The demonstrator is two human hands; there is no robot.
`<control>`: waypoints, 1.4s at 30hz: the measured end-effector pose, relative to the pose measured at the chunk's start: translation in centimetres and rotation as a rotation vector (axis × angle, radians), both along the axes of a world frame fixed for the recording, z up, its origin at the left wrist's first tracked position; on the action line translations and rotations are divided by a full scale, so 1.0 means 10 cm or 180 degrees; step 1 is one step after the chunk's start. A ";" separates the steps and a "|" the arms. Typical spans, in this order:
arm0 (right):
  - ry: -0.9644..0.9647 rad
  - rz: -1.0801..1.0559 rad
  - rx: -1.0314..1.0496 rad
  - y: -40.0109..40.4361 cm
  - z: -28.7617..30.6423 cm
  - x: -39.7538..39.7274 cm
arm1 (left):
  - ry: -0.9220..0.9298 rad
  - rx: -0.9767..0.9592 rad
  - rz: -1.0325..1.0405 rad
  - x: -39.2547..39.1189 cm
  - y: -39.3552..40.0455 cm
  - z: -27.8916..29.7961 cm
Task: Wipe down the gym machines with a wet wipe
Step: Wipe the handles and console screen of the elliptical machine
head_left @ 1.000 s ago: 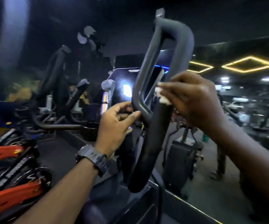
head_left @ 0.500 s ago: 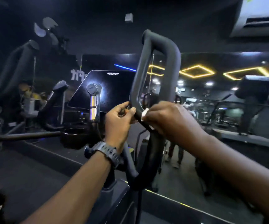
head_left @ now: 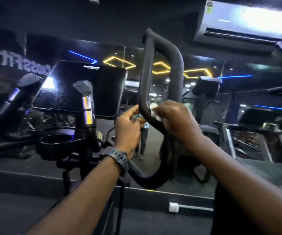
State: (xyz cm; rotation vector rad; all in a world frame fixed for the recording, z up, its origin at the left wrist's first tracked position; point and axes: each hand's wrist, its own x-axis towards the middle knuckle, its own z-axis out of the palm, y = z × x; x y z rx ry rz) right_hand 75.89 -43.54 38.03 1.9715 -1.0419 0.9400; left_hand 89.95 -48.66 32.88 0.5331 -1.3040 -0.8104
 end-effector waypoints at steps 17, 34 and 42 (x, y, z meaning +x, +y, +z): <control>-0.0562 0.0239 0.0083 -0.10 -0.28 0.51 | -0.0452 -0.0068 0.0034 0.80 -0.14 -0.02; -0.1992 0.1358 -0.0087 -1.43 -1.14 1.73 | 0.0371 0.0229 0.0940 1.43 -0.97 -0.36; -0.1584 0.0960 0.0147 -1.67 -0.44 2.11 | 0.0496 0.0121 0.0807 1.44 -0.85 -0.27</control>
